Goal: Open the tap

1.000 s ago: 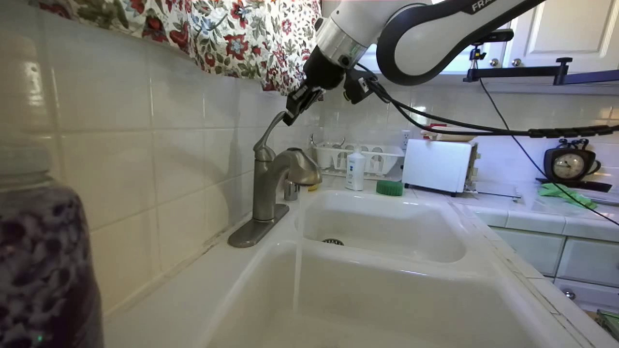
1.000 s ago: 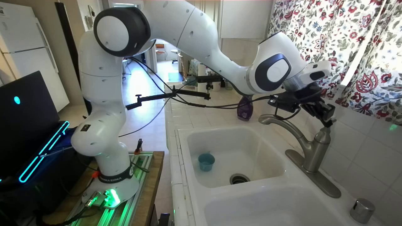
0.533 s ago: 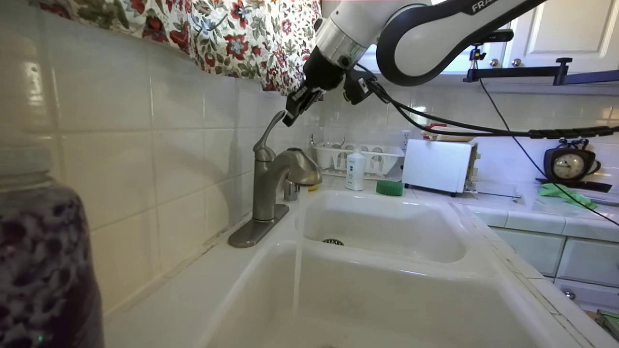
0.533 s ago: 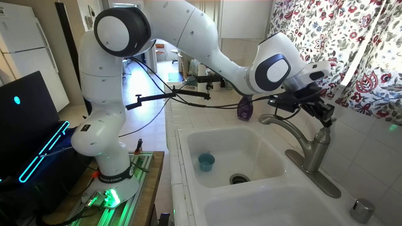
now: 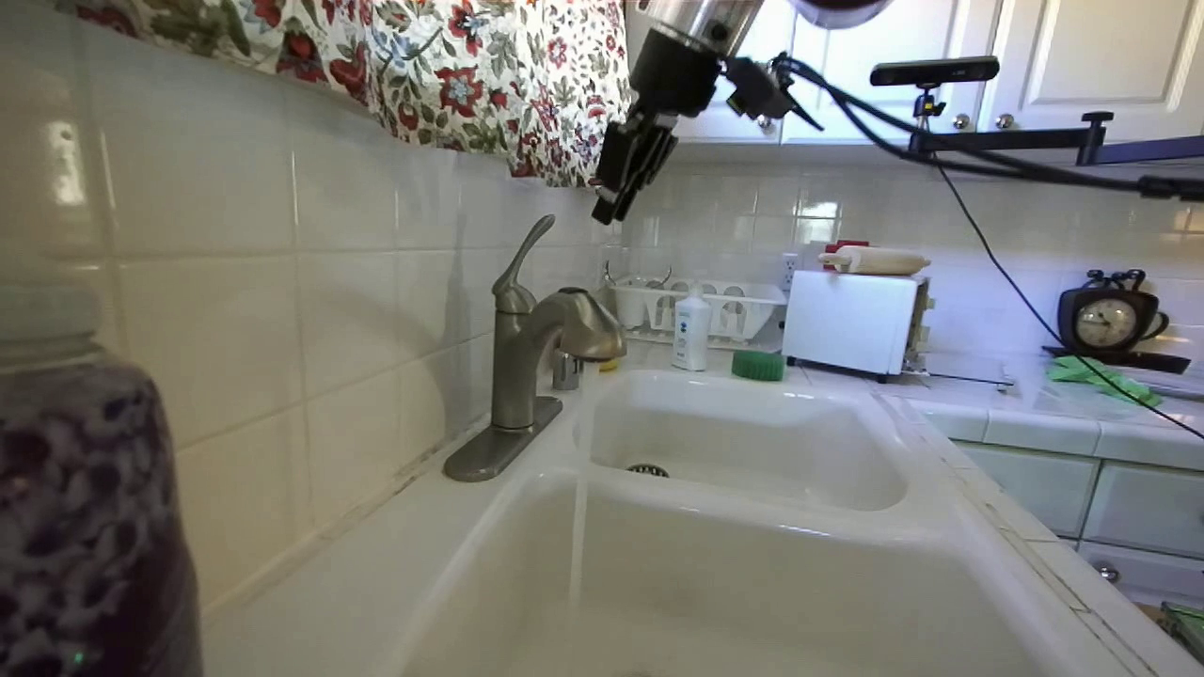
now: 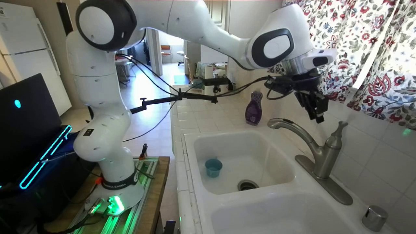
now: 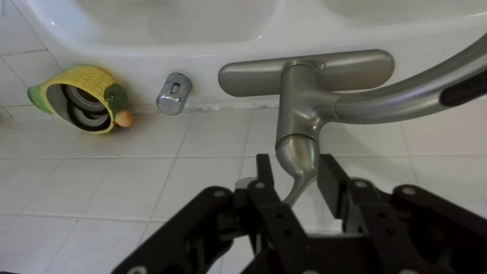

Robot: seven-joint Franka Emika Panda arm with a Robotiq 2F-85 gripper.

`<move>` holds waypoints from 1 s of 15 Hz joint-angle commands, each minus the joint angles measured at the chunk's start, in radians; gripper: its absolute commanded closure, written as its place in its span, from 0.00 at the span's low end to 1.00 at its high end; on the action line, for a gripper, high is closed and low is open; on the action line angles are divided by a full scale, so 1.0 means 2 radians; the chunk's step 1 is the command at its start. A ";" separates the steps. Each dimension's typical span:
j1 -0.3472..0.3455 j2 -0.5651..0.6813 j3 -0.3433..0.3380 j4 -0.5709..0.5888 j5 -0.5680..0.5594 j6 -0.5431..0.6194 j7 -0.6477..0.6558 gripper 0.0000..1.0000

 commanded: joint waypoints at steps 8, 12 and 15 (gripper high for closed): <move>-0.015 -0.105 -0.003 0.049 0.182 -0.285 -0.026 0.00; -0.019 -0.105 0.002 0.044 0.162 -0.271 -0.030 0.00; -0.018 -0.101 0.004 0.044 0.161 -0.271 -0.030 0.00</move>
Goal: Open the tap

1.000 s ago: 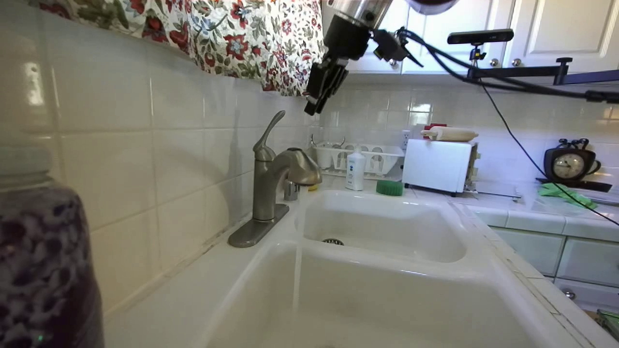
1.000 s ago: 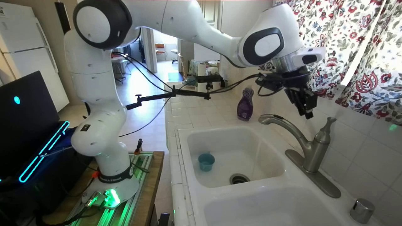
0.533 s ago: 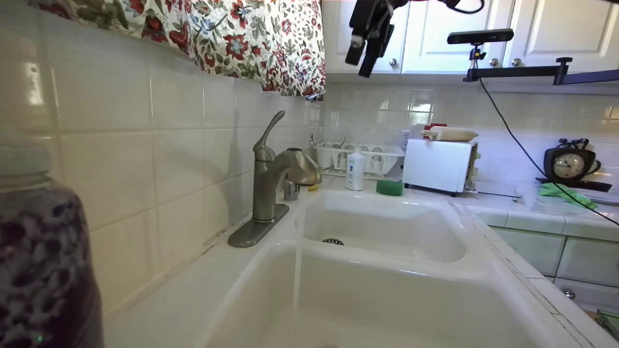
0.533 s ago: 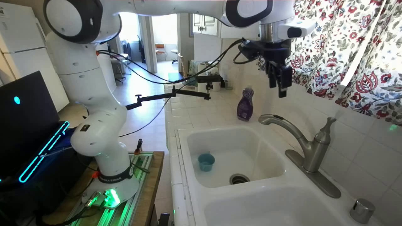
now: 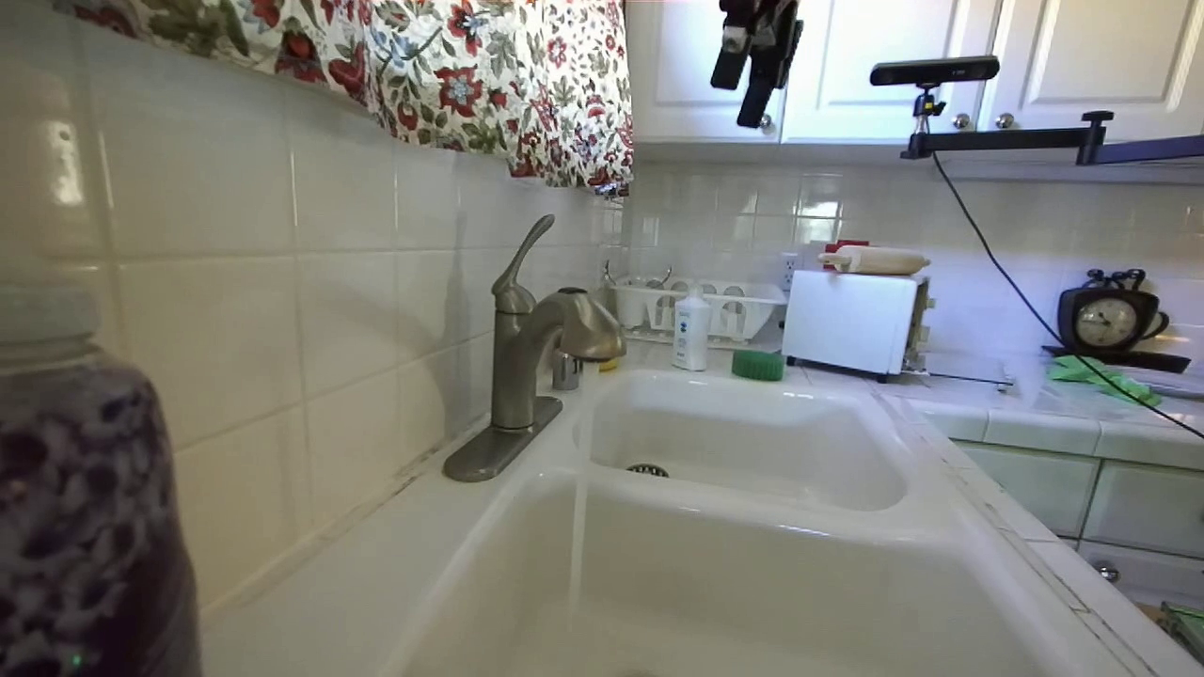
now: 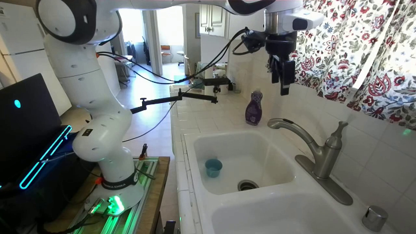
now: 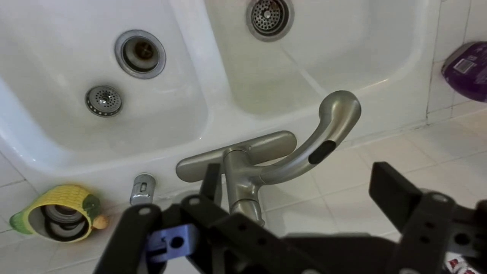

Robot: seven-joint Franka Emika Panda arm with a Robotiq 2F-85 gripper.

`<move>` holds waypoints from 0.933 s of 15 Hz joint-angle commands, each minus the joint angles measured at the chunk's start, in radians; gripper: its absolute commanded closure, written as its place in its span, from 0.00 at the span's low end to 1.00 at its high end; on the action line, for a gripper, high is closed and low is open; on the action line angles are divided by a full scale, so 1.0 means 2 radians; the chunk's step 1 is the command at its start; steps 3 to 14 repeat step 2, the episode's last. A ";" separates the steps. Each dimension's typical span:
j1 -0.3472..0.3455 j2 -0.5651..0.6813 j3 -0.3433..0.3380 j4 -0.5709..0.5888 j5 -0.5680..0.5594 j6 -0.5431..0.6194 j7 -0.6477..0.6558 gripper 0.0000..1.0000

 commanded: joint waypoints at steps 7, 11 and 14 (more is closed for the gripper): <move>-0.005 0.001 0.004 0.002 0.001 -0.002 -0.001 0.00; -0.005 0.001 0.004 0.002 0.001 -0.002 -0.001 0.00; -0.005 0.001 0.004 0.002 0.001 -0.002 -0.001 0.00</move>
